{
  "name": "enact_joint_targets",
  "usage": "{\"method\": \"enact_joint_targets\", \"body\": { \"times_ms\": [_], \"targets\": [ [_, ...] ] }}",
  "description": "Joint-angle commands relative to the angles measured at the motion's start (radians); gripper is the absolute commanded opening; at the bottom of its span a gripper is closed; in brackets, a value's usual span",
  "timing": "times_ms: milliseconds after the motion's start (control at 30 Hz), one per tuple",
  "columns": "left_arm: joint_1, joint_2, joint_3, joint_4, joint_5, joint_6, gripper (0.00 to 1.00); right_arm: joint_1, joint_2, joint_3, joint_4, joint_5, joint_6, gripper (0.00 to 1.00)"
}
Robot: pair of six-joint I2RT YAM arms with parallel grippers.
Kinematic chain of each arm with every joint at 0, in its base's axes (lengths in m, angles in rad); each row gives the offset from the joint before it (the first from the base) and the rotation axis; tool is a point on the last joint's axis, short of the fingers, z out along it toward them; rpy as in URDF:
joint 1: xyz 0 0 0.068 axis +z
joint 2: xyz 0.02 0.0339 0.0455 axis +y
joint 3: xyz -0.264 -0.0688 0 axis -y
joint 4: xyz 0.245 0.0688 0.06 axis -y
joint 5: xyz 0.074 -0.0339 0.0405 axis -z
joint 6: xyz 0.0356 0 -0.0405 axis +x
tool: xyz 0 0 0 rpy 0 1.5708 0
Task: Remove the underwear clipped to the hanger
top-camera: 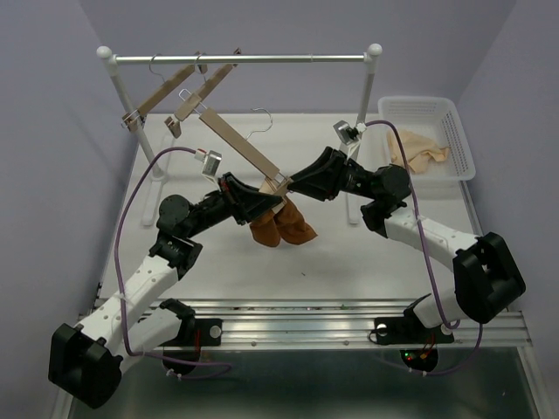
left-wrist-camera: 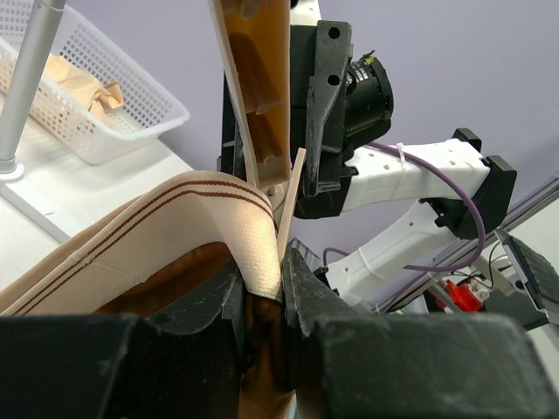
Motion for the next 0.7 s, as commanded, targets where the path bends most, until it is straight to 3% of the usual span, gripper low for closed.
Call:
{"method": "enact_joint_targets", "body": {
  "times_ms": [0, 33, 100, 167, 200, 233, 267, 433, 500, 533, 567, 633, 667],
  "targets": [
    [0.008, 0.017, 0.033, 0.033, 0.005, 0.03, 0.0, 0.007, -0.013, 0.047, 0.071, 0.018, 0.024, 0.34],
    [0.008, 0.018, 0.033, 0.031, 0.006, 0.033, 0.0, 0.007, -0.014, 0.043, 0.08, 0.027, 0.023, 0.31],
    [0.008, 0.02, 0.036, 0.028, 0.006, 0.034, 0.0, 0.007, -0.022, 0.028, 0.091, 0.056, 0.018, 0.01],
    [0.008, 0.018, 0.047, 0.001, 0.0, 0.043, 0.04, 0.007, -0.039, 0.015, 0.069, 0.102, 0.009, 0.01],
    [0.008, 0.018, 0.053, -0.018, 0.0, 0.052, 0.15, 0.007, -0.046, 0.009, 0.049, 0.115, -0.024, 0.01],
    [0.008, 0.017, 0.056, -0.047, 0.002, 0.062, 0.34, 0.007, -0.057, 0.008, -0.002, 0.147, -0.04, 0.01],
    [0.008, 0.014, 0.056, -0.05, 0.003, 0.065, 0.41, 0.007, -0.063, 0.004, -0.021, 0.159, -0.054, 0.01],
    [0.008, -0.028, 0.032, -0.064, 0.017, 0.076, 0.6, 0.007, -0.095, -0.014, -0.112, 0.253, -0.091, 0.01],
    [0.008, -0.04, 0.029, -0.075, 0.026, 0.082, 0.62, 0.007, -0.097, -0.014, -0.129, 0.279, -0.094, 0.01],
    [0.006, -0.043, 0.026, -0.076, 0.025, 0.082, 0.61, 0.007, -0.092, -0.014, -0.129, 0.28, -0.092, 0.01],
    [0.008, -0.046, 0.023, -0.078, 0.022, 0.082, 0.36, 0.007, -0.089, -0.011, -0.123, 0.274, -0.092, 0.01],
    [0.008, -0.045, 0.021, -0.078, 0.017, 0.08, 0.03, 0.007, -0.082, -0.011, -0.106, 0.276, -0.072, 0.01],
    [0.006, -0.043, 0.023, -0.078, 0.02, 0.082, 0.01, 0.007, -0.074, -0.014, -0.097, 0.279, -0.066, 0.01]
  ]
}}
